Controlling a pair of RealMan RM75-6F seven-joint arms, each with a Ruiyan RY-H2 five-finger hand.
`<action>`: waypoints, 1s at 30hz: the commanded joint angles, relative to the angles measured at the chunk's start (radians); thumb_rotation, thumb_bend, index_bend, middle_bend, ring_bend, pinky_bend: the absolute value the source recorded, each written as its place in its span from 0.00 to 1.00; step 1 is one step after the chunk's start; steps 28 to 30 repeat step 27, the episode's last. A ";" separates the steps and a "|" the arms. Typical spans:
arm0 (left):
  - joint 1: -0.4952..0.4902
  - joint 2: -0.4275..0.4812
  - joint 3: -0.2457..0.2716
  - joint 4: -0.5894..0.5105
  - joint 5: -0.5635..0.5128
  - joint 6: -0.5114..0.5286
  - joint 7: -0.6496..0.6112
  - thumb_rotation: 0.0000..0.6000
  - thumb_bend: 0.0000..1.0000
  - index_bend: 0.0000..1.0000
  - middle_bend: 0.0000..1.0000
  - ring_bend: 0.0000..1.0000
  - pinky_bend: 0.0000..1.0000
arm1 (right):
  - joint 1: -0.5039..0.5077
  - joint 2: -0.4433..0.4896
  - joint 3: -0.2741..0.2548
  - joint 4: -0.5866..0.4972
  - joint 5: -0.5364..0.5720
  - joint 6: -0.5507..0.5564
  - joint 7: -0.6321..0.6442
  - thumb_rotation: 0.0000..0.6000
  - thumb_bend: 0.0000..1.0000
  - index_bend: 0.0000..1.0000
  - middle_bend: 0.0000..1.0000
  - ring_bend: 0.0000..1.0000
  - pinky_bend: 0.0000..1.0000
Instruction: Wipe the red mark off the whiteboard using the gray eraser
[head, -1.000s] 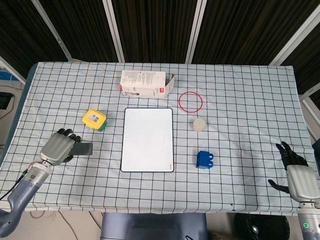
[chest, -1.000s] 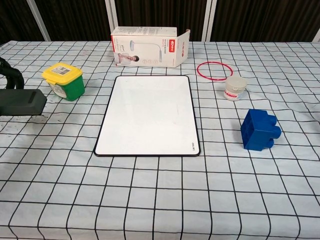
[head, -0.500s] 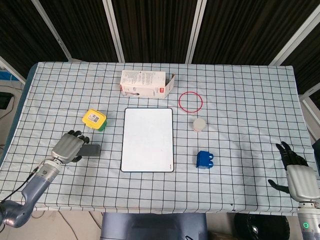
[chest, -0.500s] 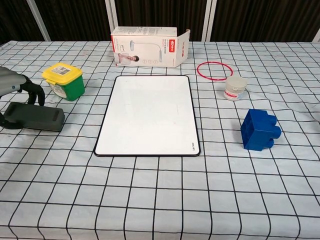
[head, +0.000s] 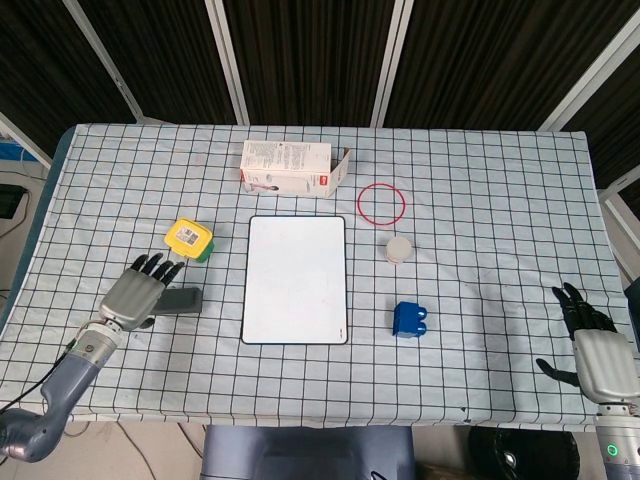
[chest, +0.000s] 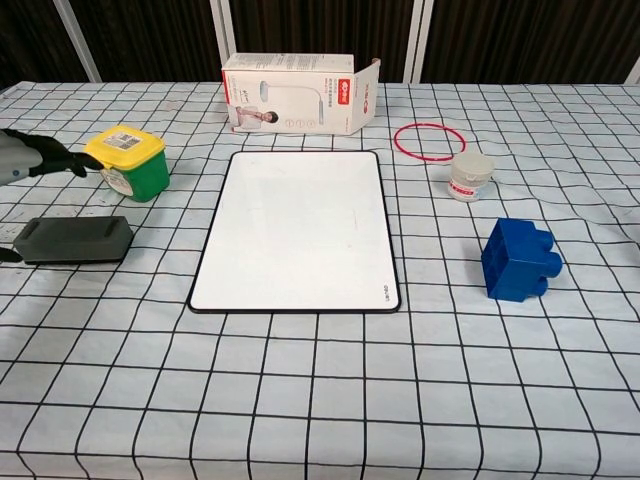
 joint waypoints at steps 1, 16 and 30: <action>0.025 0.055 -0.006 -0.079 0.022 0.057 0.012 1.00 0.05 0.00 0.12 0.04 0.13 | 0.000 -0.001 0.000 0.000 0.000 0.000 -0.002 1.00 0.07 0.00 0.07 0.19 0.26; 0.256 0.305 0.082 -0.248 0.285 0.400 -0.209 1.00 0.05 0.00 0.11 0.00 0.12 | -0.002 -0.009 0.000 0.018 -0.025 0.026 -0.012 1.00 0.07 0.00 0.07 0.19 0.25; 0.320 0.317 0.083 -0.207 0.346 0.438 -0.275 1.00 0.05 0.00 0.09 0.00 0.07 | -0.004 -0.017 0.002 0.036 -0.051 0.051 0.001 1.00 0.06 0.00 0.07 0.19 0.25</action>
